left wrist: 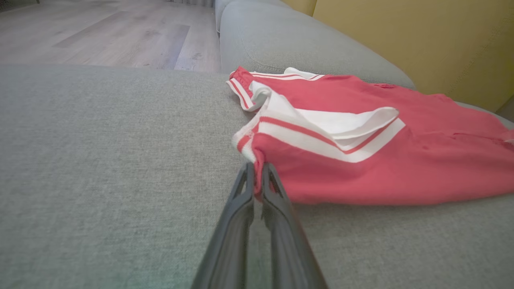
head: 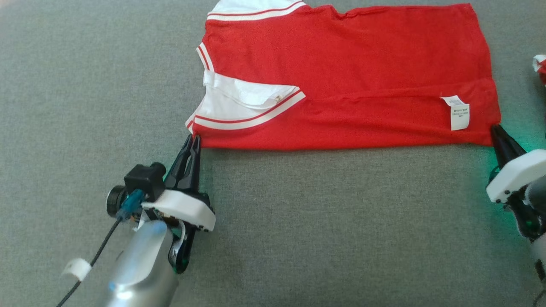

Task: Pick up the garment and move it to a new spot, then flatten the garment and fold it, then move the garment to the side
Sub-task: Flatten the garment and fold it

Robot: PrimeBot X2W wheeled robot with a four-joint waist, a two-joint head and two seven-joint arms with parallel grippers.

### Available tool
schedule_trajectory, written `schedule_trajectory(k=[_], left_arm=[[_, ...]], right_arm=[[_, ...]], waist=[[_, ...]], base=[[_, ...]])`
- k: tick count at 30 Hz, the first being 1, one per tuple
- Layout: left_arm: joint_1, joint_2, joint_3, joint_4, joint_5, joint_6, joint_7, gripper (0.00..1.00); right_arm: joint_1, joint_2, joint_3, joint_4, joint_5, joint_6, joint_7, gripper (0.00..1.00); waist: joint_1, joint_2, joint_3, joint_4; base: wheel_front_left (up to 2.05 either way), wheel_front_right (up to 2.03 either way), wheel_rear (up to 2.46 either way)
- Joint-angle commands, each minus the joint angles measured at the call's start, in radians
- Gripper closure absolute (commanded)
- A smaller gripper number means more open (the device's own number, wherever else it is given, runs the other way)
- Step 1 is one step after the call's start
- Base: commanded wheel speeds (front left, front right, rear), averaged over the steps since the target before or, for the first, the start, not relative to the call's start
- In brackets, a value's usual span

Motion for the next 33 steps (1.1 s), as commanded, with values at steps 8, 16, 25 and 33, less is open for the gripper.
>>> schedule_trajectory(k=[8, 16, 25, 33], left_arm=[[0.127, 0.058, 0.056, -0.125, 0.03, 0.011, -0.002, 1.0], [0.31, 0.095, 0.037, -0.235, 0.027, 0.025, 0.015, 1.0], [0.463, 0.127, 0.005, -0.367, 0.012, 0.038, 0.086, 1.0], [0.485, 0.132, -0.009, -0.405, 0.004, 0.047, 0.122, 1.0]], right_arm=[[0.103, -0.083, 0.008, -0.075, 0.034, 0.007, -0.034, 1.0], [0.258, -0.097, -0.023, -0.161, 0.026, 0.007, -0.032, 1.0], [0.451, -0.069, -0.111, -0.269, 0.004, 0.007, -0.026, 1.0], [0.524, -0.018, -0.171, -0.342, -0.034, 0.007, 0.032, 0.0]], waist=[[-0.0001, 0.0, -0.059, -0.023], [-0.0001, 0.0, -0.137, -0.032], [-0.0001, 0.0, -0.182, -0.028], [-0.0001, 0.0, -0.192, -0.029]], base=[[0.0, 0.0, 0.0], [0.0, 0.0, 0.0], [0.0, 0.0, 0.0], [0.0, 0.0, 0.0]])
